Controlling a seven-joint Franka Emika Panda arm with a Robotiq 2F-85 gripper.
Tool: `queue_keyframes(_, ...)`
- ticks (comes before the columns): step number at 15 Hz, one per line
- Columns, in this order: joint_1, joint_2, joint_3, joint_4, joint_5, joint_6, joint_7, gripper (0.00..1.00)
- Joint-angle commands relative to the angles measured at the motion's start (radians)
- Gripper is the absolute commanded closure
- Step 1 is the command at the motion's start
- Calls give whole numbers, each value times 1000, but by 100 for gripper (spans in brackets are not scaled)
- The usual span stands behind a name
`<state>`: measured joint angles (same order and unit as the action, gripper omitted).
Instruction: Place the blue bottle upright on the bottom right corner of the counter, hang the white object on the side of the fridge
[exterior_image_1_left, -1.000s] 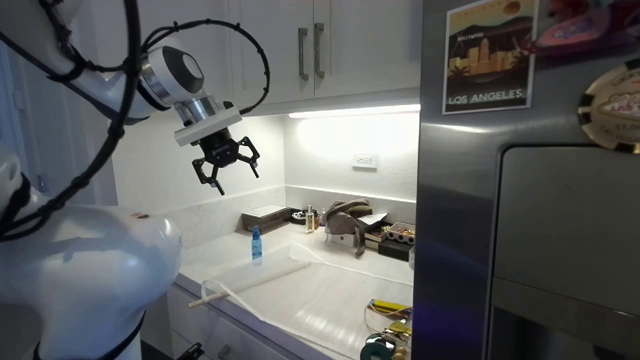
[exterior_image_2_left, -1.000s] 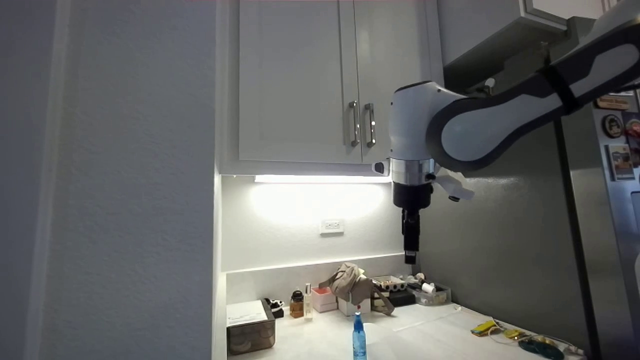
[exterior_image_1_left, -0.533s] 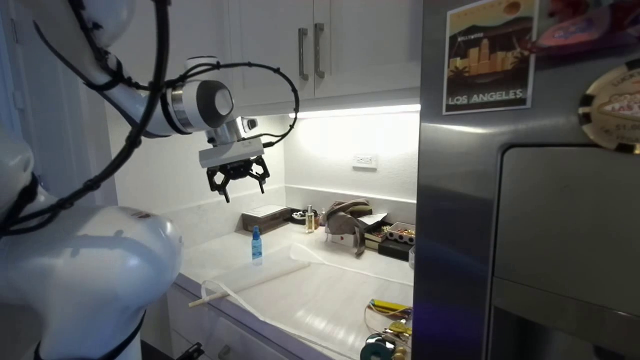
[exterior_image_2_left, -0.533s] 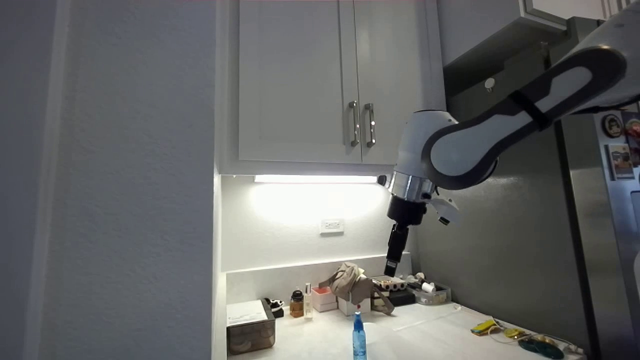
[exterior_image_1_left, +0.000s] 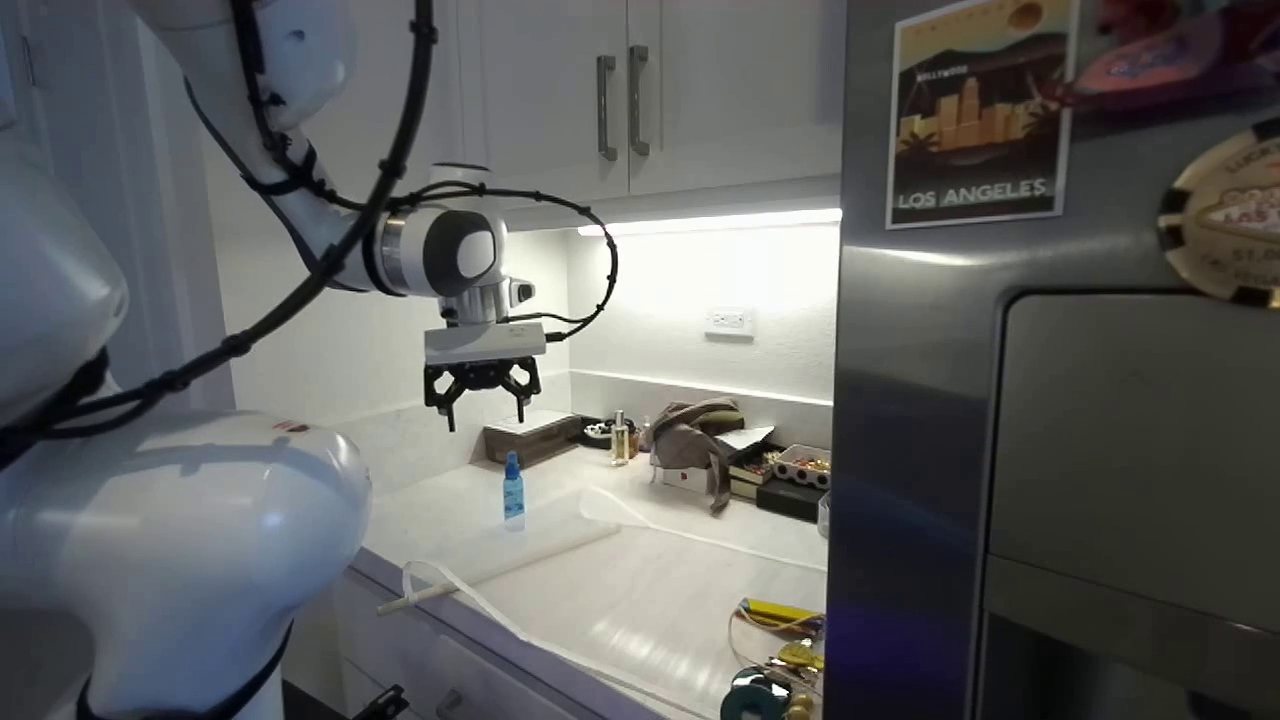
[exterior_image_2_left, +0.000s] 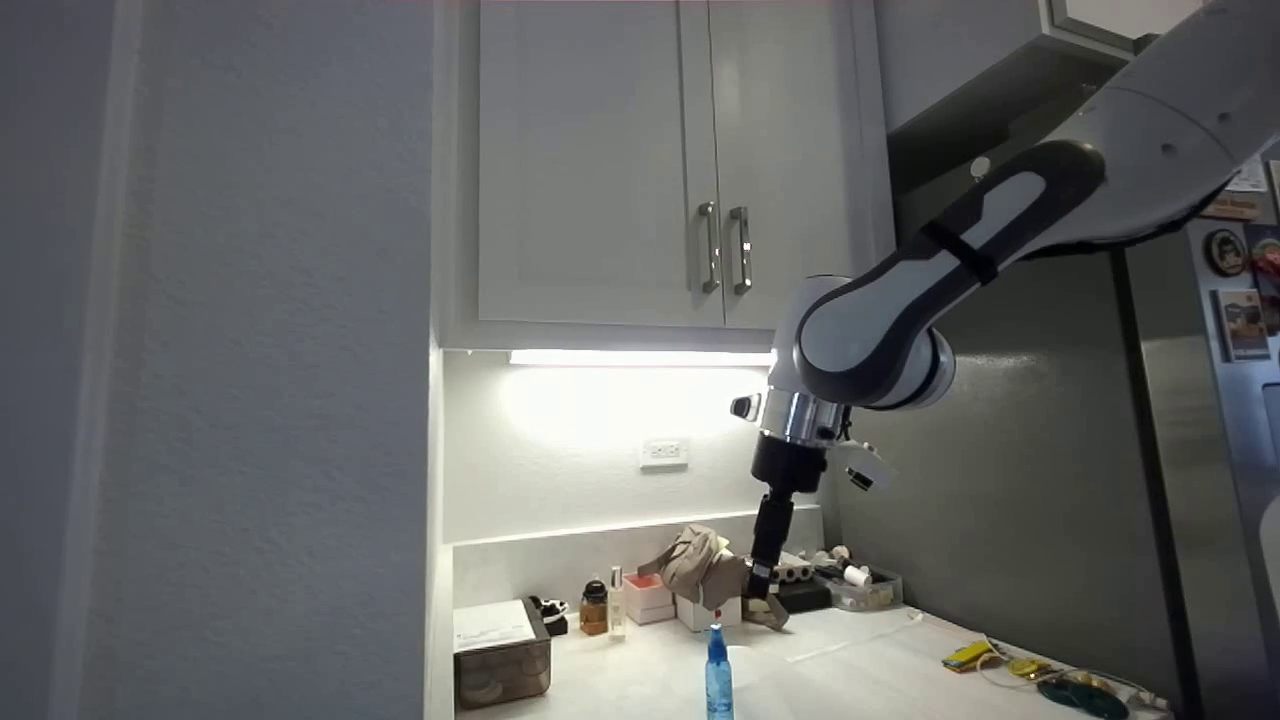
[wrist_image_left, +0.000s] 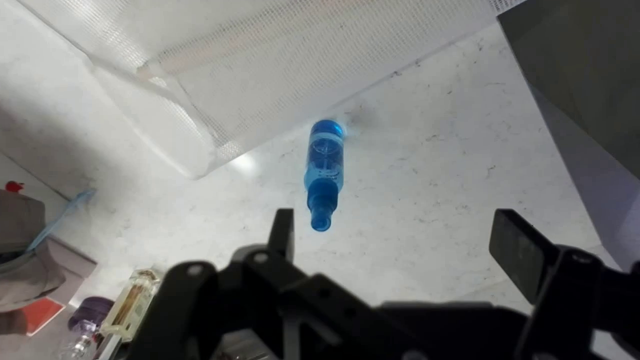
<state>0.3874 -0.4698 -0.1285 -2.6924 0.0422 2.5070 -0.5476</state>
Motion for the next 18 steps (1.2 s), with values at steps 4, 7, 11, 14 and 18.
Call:
queue_keyframes(4, -59, 176, 67, 126, -8, -11, -3, 0)
queue_keyframes(7, -91, 247, 88, 177, -3, -7, -10, 0)
queue_keyframes(11, -136, 328, 111, 239, -4, -6, -12, 0)
queue_keyframes(14, -164, 384, 123, 286, 9, -13, -25, 0)
queue_keyframes(18, -181, 454, 151, 353, 83, -44, -81, 0)
